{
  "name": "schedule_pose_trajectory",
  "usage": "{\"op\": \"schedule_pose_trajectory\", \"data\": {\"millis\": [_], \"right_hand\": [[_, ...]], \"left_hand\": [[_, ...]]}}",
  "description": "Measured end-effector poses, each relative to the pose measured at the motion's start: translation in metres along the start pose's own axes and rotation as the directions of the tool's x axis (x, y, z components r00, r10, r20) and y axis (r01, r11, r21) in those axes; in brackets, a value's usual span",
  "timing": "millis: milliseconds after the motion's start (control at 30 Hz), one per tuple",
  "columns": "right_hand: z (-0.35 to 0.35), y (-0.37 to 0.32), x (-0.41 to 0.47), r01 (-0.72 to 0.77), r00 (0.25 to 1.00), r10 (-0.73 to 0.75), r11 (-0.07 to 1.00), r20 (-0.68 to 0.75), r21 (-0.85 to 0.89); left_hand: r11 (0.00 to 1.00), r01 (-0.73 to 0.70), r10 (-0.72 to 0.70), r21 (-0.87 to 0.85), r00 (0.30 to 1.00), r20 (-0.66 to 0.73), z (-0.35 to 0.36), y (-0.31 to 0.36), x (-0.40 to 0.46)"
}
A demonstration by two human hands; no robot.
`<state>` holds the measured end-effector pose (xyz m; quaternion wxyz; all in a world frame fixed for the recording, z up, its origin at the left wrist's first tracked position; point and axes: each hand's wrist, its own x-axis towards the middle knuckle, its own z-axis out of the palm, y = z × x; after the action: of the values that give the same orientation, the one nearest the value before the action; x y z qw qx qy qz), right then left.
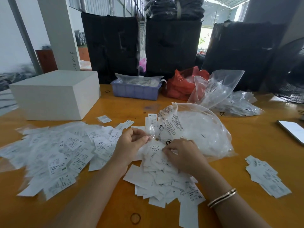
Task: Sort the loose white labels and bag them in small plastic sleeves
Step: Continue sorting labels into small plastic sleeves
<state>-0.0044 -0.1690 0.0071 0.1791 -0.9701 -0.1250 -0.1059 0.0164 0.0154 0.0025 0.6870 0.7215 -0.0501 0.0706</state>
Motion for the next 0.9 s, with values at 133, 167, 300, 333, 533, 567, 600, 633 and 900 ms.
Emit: {"op": "schedule_pose_trajectory", "data": {"millis": [133,167,300,333,533,567,600,633,900], "right_hand": [[-0.0013,0.0002,0.0008,-0.056,0.998,0.055,0.996,0.018,0.070],[-0.0020,-0.0001,0.0003,-0.052,0.998,0.050,0.997,0.041,0.054],[-0.0050,-0.0024,-0.0011,-0.007,0.994,0.007,1.000,0.112,-0.005],[-0.0055,-0.0027,-0.0008,-0.001,0.994,0.002,1.000,0.113,-0.008],[-0.0023,0.0006,0.0022,-0.128,0.983,0.163,0.936,-0.081,0.328],[-0.0022,0.0013,0.0031,-0.146,0.973,0.205,0.905,-0.108,0.399],[-0.0025,0.0017,0.0036,-0.157,0.964,0.237,0.877,-0.125,0.454],[-0.0027,0.0016,0.0040,-0.157,0.957,0.257,0.850,-0.136,0.502],[-0.0031,-0.0034,0.0040,-0.154,0.895,0.420,0.606,-0.149,0.780]], "left_hand": [[1.000,-0.014,0.014,-0.001,1.000,0.002,-0.0007,-0.0016,0.0005],[1.000,-0.018,0.018,-0.011,1.000,0.009,-0.0004,-0.0008,0.0003],[0.999,0.011,-0.010,-0.049,1.000,0.019,-0.0026,-0.0001,0.0004],[0.998,0.030,-0.029,-0.063,0.999,0.017,-0.0031,-0.0004,0.0008],[0.999,0.002,-0.003,-0.034,0.999,-0.034,-0.0017,-0.0014,0.0018],[1.000,-0.010,0.009,-0.013,0.999,-0.053,-0.0018,-0.0015,0.0020],[1.000,-0.020,0.020,0.004,0.997,-0.069,-0.0020,-0.0008,0.0020],[1.000,-0.028,0.029,0.011,0.997,-0.078,-0.0023,-0.0001,0.0018],[0.999,-0.011,0.013,-0.051,0.999,0.047,-0.0032,0.0021,-0.0018]]}}
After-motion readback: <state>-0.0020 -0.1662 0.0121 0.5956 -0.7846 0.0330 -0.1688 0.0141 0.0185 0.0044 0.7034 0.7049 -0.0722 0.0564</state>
